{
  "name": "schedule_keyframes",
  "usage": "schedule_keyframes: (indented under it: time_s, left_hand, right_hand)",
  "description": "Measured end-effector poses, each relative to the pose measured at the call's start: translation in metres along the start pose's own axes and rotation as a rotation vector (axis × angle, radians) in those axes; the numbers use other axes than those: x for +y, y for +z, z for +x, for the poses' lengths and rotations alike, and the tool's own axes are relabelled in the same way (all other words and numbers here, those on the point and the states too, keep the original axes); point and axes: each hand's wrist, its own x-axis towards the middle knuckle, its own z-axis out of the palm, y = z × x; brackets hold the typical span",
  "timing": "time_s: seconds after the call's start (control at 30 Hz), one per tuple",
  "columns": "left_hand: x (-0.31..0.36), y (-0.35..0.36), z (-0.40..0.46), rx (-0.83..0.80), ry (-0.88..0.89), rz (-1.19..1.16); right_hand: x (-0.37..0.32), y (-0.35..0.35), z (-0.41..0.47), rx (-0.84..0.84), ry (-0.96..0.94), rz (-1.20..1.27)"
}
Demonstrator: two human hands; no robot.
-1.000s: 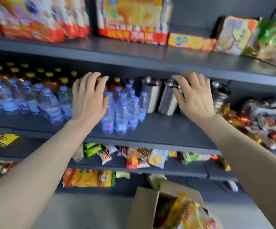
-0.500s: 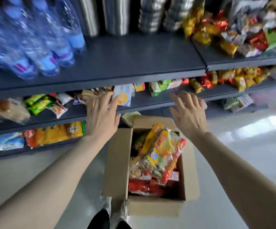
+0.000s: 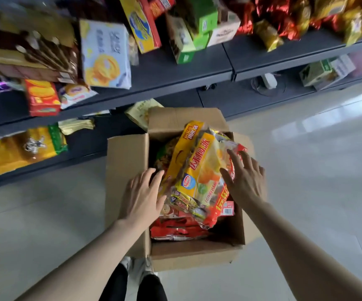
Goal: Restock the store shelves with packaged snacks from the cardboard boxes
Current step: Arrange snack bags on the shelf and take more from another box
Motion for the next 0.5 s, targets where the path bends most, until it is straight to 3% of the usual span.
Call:
schedule_keyframes:
  time_s: [0.27, 0.5]
  left_hand:
    - [-0.004, 0.105, -0.005, -0.146, -0.091, -0.103]
    - [-0.003, 0.128, 0.011, -0.260, -0.283, -0.334]
  right_hand:
    - [0.010, 0.072, 0.108, -0.107, 0.048, -0.024]
    - [0.009, 0.108, 0.159, -0.277, 0.098, 0.035]
